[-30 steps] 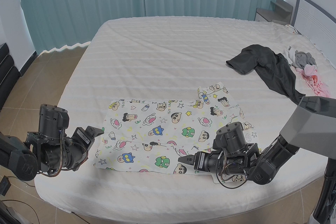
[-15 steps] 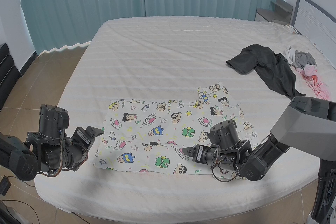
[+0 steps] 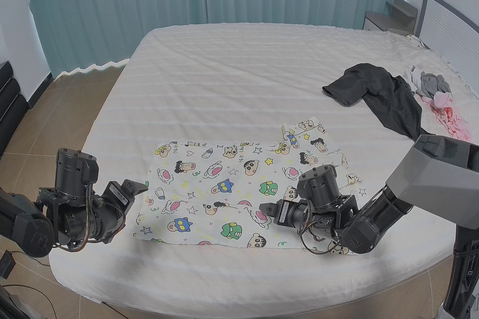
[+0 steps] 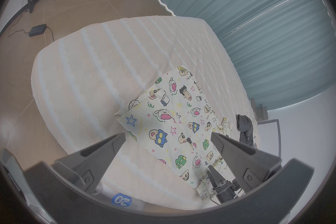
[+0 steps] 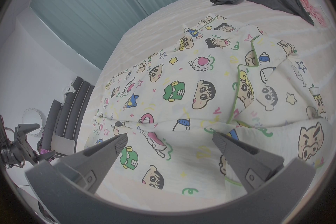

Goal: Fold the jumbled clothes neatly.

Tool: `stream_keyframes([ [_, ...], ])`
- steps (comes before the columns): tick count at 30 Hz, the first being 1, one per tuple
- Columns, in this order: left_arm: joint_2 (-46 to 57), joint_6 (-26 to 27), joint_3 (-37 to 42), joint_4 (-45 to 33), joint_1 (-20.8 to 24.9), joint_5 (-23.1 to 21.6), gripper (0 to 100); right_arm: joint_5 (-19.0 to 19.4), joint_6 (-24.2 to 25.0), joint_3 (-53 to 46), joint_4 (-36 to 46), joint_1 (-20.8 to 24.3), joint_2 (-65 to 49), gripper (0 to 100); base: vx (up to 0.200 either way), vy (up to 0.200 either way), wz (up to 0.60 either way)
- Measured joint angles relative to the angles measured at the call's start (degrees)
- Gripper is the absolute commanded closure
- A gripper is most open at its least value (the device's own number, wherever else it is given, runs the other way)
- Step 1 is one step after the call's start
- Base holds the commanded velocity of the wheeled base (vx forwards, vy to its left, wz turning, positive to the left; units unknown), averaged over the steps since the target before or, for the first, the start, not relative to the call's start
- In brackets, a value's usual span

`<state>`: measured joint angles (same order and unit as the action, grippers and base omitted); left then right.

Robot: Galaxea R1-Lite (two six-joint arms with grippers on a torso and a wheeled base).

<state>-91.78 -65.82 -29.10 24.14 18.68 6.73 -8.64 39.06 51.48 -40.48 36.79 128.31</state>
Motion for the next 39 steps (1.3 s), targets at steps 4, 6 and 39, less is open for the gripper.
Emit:
stream_keyframes([
  [4, 0.00, 0.35, 0.09, 0.00, 0.04, -0.17, 0, 1.48, 0.35, -1.60, -0.21, 0.06, -1.51, 0, 0.000, 0.000, 0.00],
  [6, -0.05, 0.98, 0.18, 0.00, 0.04, -0.28, 0, 3.10, 0.62, -2.65, -0.29, 0.17, -2.80, 0, 0.000, 0.000, 0.00],
  [39, -23.59, 70.66, -15.56, -0.90, -17.91, -31.06, 0, 22.30, 0.84, -45.03, -13.15, -12.43, -40.22, 0, 0.000, 0.000, 0.00],
])
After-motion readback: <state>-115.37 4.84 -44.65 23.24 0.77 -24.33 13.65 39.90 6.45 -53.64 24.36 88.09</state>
